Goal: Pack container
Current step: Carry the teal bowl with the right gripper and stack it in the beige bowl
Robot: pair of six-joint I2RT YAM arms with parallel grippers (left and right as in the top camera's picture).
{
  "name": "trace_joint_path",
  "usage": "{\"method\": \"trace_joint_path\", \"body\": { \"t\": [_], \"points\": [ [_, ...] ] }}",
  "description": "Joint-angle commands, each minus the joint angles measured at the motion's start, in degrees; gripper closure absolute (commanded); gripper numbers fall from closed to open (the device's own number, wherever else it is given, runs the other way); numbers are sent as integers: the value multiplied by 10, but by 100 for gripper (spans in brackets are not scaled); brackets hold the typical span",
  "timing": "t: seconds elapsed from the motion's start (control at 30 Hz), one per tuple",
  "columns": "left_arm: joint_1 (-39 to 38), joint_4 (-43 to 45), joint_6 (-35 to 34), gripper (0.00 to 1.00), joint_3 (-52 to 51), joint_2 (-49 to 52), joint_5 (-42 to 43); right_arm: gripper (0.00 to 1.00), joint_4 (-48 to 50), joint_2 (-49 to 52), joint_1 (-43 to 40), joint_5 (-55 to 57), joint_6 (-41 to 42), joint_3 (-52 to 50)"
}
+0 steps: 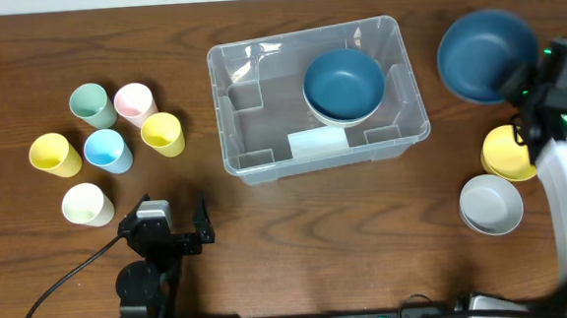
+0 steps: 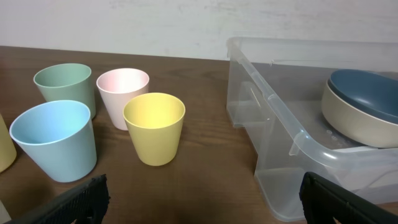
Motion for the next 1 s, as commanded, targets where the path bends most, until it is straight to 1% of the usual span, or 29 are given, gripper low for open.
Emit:
{"method": "trace_joint_path", "body": {
  "t": [0.0,0.17,0.33,0.43,0.63,0.8,0.97],
  "points": [
    [3,-21,7,2,-9,-3,6,99,-4,-84,-3,-31,10,18],
    [3,-21,7,2,-9,-3,6,99,-10,-163,15,-103,14,18],
    [3,-21,7,2,-9,-3,6,99,-12,-160,75,-123,14,18],
    [3,-21,7,2,-9,-3,6,99,-5,-128,120,-117,23,18],
    [3,-21,7,2,-9,-3,6,98,29,-24,192,-100,30,18],
    [3,-21,7,2,-9,-3,6,99,45,55,216,-100,34,18],
    [3,-21,7,2,-9,-3,6,99,63,104,228,-102,33,18]
  ]
}}
